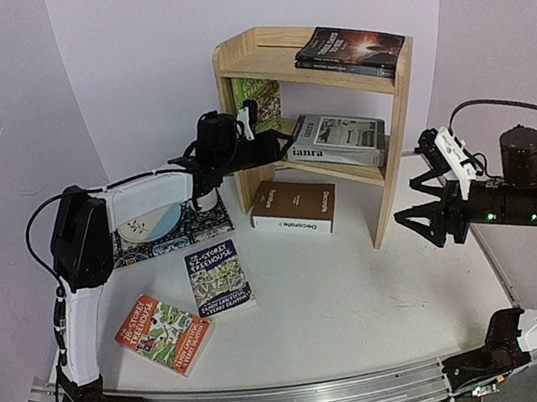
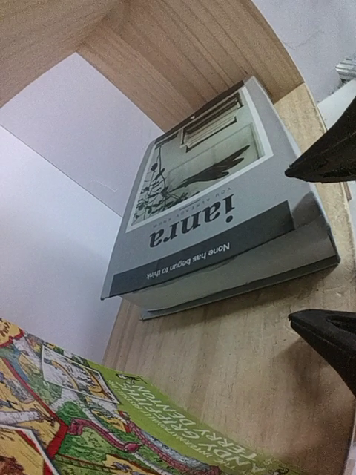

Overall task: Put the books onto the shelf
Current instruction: Adjust the book on the shelf.

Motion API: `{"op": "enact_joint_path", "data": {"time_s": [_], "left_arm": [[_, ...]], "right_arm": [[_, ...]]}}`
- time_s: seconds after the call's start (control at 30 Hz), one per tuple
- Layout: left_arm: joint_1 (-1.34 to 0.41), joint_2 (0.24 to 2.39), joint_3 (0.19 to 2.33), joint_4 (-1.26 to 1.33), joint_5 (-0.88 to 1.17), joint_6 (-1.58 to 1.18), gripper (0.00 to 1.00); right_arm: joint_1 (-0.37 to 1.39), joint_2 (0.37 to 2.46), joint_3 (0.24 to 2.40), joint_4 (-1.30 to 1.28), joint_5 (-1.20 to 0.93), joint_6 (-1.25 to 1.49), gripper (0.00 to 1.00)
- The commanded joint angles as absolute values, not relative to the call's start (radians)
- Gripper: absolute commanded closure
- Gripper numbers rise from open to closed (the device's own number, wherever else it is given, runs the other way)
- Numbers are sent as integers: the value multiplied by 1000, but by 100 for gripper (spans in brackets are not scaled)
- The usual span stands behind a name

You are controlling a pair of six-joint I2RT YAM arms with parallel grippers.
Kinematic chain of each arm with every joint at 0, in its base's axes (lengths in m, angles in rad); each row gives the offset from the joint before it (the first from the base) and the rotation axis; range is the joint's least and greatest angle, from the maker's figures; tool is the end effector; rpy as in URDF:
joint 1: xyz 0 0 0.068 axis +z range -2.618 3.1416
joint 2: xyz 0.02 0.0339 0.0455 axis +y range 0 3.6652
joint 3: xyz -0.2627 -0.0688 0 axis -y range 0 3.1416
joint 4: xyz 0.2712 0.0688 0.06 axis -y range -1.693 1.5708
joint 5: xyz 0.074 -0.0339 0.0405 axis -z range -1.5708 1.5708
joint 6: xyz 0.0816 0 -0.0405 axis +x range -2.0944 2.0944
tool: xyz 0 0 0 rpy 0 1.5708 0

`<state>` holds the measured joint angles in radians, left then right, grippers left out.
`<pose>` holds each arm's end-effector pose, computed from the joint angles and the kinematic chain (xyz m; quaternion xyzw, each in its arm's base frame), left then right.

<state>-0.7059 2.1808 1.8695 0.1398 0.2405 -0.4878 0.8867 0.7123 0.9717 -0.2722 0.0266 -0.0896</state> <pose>0.4425 -0.4028 0.2767 0.1595 0.7466 -0.4352 0.4772 0.1429 0.1718 0.4108 -0.3255 0.6328 0.2639 0.6511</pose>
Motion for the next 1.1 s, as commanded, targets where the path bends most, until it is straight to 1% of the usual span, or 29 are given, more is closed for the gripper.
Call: {"op": "enact_joint_path", "data": {"time_s": [0.0, 0.07, 0.23, 0.43, 0.5, 0.57, 0.67, 0.73, 0.83, 0.9, 1.07], "left_arm": [[-705, 2223, 1964, 158, 271, -532, 47], [-704, 2235, 1980, 154, 288, -545, 51], [-704, 2236, 1996, 152, 352, -566, 56], [-705, 2223, 1985, 149, 424, -592, 55], [-704, 2225, 1987, 149, 440, -601, 56], [-704, 2231, 1996, 146, 452, -603, 61], [-704, 2234, 2008, 129, 438, -600, 75], [-704, 2226, 2006, 120, 428, -593, 87], [-704, 2209, 1996, 116, 427, -592, 98], [-703, 2200, 1994, 113, 443, -602, 100], [-699, 2155, 1969, 108, 475, -632, 100]], "right_arm": [[888, 672, 948, -272, 90, -93, 24], [888, 664, 940, -273, 100, -94, 24], [887, 660, 921, -275, 111, -94, 24], [888, 663, 913, -275, 118, -98, 24], [887, 664, 910, -275, 119, -100, 24], [888, 666, 910, -275, 120, -100, 24], [888, 669, 908, -275, 118, -95, 24], [887, 669, 908, -275, 118, -91, 24], [888, 663, 902, -276, 122, -88, 24], [887, 662, 899, -276, 127, -85, 24], [888, 668, 900, -276, 127, -80, 24]]}}
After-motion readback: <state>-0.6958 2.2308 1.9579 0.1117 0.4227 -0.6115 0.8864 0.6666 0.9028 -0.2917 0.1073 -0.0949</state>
